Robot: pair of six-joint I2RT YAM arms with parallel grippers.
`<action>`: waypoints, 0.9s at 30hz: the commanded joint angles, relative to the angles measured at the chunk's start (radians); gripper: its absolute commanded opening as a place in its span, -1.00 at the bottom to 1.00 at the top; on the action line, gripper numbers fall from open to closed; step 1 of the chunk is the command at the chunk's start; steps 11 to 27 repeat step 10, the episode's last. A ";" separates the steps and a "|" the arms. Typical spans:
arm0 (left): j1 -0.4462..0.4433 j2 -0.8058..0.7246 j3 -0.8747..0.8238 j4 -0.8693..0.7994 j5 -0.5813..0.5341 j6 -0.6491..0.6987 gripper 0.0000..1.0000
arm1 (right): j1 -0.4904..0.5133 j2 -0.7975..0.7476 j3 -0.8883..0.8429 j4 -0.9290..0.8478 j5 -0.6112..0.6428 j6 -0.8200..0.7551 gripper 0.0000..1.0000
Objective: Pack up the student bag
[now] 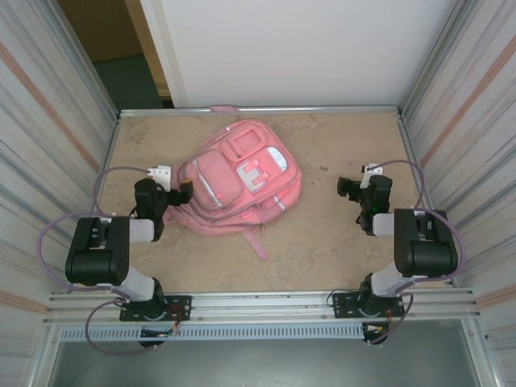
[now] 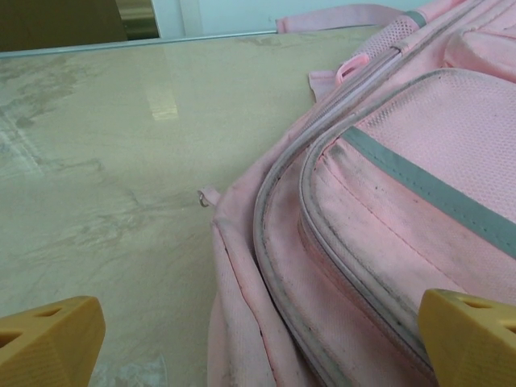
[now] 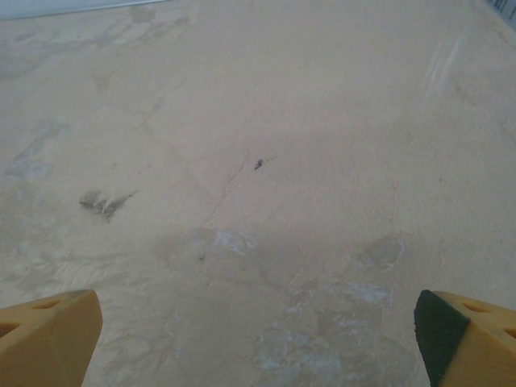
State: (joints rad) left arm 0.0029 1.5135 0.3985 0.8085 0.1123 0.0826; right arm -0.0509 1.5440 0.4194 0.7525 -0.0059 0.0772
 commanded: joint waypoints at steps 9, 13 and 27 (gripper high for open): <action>0.004 0.000 0.014 -0.020 0.006 -0.007 0.97 | 0.003 -0.012 0.011 0.002 -0.014 0.007 0.97; 0.003 -0.002 0.014 -0.021 0.006 -0.007 0.97 | 0.003 -0.010 0.010 0.002 -0.015 0.007 0.97; 0.003 -0.002 0.014 -0.021 0.006 -0.007 0.97 | 0.003 -0.010 0.010 0.002 -0.015 0.007 0.97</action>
